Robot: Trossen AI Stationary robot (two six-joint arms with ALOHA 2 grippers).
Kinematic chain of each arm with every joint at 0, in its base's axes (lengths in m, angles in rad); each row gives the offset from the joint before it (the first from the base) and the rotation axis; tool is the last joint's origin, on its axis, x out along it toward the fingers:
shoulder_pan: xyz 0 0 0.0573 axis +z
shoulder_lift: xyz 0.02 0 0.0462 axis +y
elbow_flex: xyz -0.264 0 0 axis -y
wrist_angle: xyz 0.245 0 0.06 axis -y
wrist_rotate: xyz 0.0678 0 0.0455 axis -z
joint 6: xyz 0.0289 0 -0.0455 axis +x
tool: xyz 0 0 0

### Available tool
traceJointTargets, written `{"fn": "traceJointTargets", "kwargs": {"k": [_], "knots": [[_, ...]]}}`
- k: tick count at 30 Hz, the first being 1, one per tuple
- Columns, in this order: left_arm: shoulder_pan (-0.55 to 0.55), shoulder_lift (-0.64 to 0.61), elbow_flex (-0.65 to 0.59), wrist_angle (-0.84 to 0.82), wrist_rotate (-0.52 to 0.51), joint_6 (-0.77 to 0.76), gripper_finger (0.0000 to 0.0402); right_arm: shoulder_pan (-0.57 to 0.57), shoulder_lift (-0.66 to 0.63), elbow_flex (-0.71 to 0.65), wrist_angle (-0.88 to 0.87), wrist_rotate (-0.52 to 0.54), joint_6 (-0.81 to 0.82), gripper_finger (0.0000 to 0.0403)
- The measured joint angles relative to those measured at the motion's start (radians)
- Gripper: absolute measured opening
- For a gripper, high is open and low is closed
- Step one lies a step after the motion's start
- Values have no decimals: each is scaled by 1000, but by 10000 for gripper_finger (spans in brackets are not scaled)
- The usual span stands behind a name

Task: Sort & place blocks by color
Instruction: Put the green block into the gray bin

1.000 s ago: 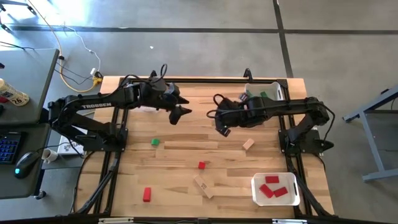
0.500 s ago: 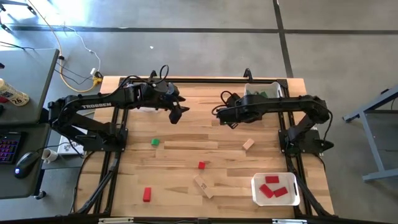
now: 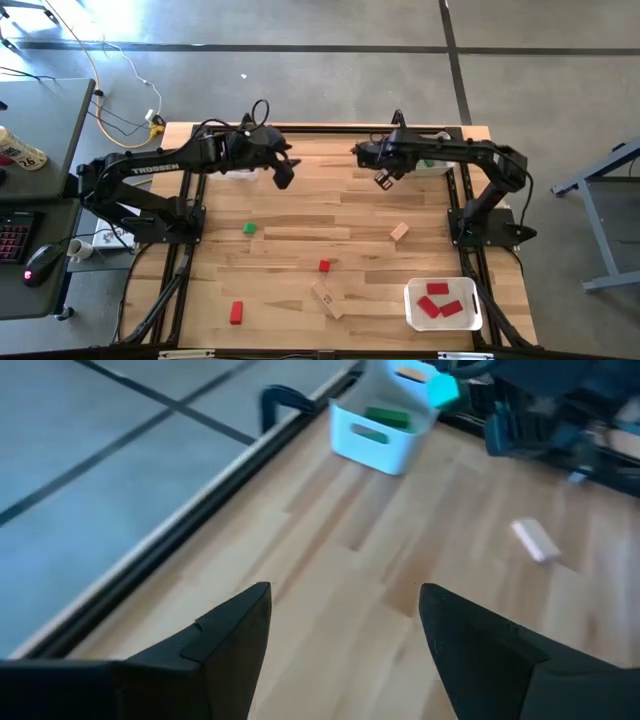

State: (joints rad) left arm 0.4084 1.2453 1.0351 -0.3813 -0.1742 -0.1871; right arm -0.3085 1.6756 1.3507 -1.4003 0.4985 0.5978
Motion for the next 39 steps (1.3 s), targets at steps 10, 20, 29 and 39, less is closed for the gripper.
{"fn": "traceJointTargets", "kwargs": {"k": [10,20,29,39], "knots": [[72,0,0,-39,-34,0,243,-207,0,-25,85,-62,-158,107],[128,0,0,-87,-50,-19,243,-363,0,-25,119,-161,-260,107],[159,0,0,-106,-50,-19,243,-492,18,-25,153,-318,-330,107],[188,0,0,-105,-50,-19,243,-573,103,-25,176,-454,-433,107]]}}
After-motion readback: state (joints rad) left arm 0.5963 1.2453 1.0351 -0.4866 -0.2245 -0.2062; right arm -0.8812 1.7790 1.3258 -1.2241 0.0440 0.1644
